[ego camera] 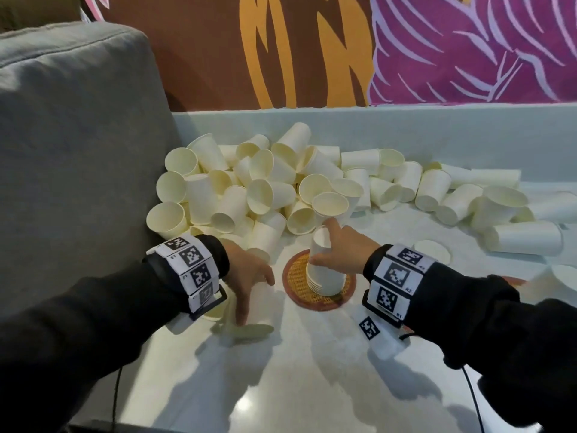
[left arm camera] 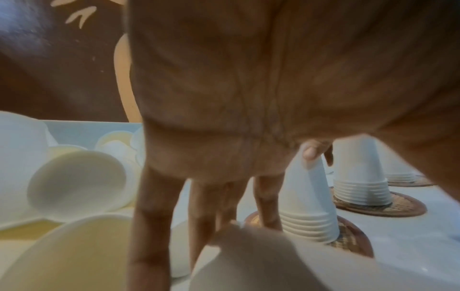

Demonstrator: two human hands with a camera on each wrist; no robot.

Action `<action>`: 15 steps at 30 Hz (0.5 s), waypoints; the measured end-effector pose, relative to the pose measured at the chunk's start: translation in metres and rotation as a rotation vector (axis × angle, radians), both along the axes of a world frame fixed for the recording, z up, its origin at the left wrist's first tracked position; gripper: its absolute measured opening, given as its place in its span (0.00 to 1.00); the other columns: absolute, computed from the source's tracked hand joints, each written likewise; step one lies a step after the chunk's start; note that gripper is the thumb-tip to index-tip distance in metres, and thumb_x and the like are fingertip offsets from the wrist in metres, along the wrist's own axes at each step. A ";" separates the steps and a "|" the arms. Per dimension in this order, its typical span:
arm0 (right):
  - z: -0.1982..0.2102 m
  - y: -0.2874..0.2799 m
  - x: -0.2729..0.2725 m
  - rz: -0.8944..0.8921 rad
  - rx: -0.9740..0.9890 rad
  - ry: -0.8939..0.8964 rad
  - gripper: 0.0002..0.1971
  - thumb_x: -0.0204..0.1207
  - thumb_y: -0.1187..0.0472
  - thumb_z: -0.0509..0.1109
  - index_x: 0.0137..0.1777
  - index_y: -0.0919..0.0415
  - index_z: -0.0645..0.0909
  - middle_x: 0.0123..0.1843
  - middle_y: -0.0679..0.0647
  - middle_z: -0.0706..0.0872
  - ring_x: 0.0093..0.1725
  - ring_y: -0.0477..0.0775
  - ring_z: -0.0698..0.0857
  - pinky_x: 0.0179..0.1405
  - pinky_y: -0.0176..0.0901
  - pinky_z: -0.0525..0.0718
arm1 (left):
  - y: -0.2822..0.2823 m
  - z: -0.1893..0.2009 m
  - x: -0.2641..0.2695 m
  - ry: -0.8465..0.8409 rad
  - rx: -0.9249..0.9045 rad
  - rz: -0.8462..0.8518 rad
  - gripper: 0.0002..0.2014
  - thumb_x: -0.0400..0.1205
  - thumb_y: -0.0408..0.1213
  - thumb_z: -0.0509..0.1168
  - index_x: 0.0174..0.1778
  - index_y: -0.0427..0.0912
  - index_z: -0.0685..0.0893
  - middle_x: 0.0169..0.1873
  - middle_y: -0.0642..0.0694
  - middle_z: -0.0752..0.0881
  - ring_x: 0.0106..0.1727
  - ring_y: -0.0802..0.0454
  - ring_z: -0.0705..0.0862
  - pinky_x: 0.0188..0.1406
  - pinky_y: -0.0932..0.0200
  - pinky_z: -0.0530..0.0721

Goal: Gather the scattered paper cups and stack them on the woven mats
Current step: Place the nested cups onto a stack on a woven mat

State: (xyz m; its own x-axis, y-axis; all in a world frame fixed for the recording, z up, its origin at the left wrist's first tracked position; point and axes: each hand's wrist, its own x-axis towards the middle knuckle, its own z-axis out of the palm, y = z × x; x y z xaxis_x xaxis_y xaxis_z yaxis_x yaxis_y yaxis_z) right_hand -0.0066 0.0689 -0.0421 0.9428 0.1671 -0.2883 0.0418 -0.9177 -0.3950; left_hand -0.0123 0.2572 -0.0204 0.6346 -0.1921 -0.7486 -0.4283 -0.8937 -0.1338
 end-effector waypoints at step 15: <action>0.018 0.018 -0.022 0.331 0.520 -0.246 0.54 0.54 0.50 0.86 0.78 0.53 0.60 0.76 0.49 0.69 0.73 0.47 0.69 0.73 0.41 0.68 | 0.027 0.028 0.014 0.056 -1.171 0.803 0.34 0.56 0.51 0.69 0.58 0.42 0.78 0.53 0.41 0.81 0.48 0.43 0.82 0.38 0.53 0.85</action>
